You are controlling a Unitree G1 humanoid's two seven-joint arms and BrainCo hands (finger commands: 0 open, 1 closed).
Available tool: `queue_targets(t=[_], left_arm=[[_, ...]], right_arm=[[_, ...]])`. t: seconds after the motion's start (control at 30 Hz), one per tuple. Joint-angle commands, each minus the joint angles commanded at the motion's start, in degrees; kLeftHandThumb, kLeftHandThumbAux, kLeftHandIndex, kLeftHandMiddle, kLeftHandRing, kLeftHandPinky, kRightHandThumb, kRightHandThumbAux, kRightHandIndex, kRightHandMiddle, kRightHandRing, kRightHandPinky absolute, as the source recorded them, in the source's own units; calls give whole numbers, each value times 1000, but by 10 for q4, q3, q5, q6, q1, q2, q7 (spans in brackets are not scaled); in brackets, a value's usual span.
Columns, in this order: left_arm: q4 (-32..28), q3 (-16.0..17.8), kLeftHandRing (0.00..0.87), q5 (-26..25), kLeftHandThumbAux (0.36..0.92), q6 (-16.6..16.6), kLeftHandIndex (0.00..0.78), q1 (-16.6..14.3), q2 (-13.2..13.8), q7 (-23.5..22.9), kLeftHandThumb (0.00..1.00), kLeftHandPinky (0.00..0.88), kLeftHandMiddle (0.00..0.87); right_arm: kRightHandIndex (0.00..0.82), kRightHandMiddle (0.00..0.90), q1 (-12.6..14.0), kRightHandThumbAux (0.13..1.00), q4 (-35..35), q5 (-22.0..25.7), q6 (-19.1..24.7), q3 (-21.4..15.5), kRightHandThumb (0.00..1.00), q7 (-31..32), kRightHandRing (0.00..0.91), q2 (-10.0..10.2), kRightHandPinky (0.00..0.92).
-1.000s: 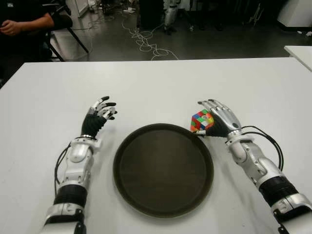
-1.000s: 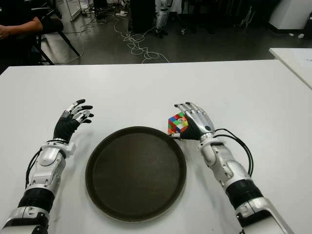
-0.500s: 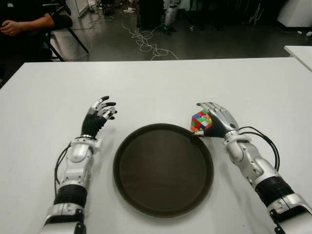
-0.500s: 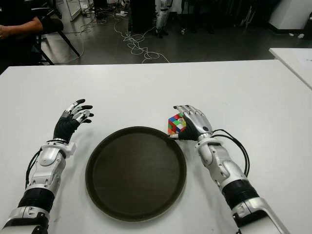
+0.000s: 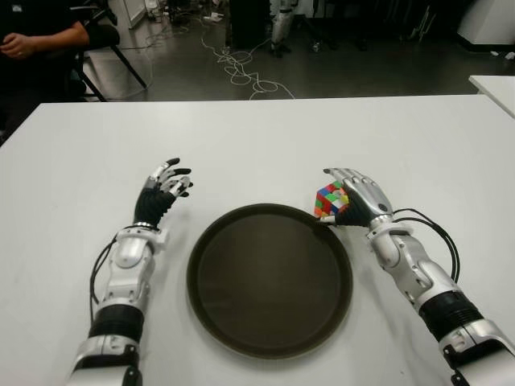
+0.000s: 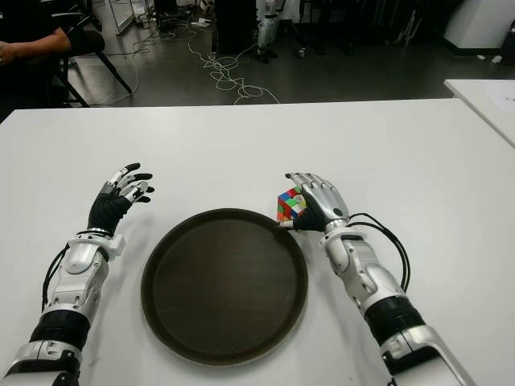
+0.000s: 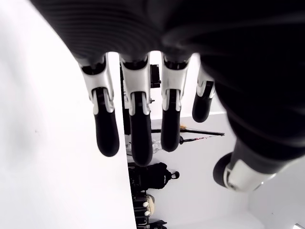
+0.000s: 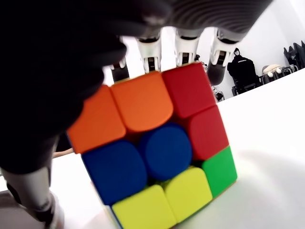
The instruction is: Pick up the Rubik's Cube and put it in the plate
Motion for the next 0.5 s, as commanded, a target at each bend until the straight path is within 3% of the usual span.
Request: queue_targets(t=[0.5], left_arm=[[-3,2,361,-8,627,1,177,1,-2,-7,620,392,301]], right_arm=[[30,59,-2,687,2,-1,11,0,0,0,102,4,152]])
